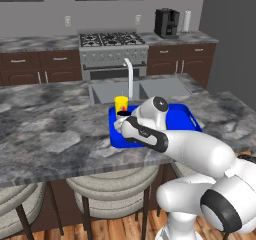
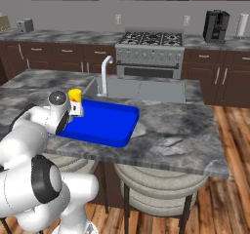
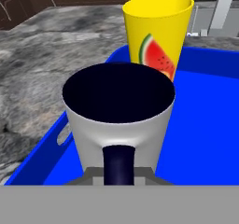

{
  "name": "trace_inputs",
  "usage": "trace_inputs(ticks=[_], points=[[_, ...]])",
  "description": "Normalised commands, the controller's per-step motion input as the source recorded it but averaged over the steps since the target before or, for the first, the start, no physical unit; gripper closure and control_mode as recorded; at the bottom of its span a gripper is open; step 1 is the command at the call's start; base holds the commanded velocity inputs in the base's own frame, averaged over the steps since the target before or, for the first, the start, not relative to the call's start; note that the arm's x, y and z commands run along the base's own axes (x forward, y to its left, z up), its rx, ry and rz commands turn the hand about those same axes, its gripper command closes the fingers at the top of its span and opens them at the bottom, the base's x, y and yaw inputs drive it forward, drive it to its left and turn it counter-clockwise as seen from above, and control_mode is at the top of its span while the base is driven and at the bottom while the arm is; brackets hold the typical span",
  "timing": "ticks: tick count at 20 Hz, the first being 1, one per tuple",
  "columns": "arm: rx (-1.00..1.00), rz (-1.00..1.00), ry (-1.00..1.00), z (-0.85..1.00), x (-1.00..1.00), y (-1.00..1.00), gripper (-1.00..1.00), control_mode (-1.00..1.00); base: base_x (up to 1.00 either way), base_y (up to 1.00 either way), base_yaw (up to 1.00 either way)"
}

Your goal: There is a tray on the dining counter. Grab the cup, mug, and pitcher and place them on the tray. The pitcher may be placed next to the tray if it cannot fit the tray.

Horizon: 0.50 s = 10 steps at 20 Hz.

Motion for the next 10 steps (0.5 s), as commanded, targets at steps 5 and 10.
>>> trace_inputs(ticks=[5,10], points=[[0.0,0.0,0.0,0.0,0.0,0.0,-1.0,-1.0,0.0,0.0,0.0],[0.0,0.0,0.0,0.0,0.0,0.0,-1.0,-1.0,0.0,0.0,0.0]])
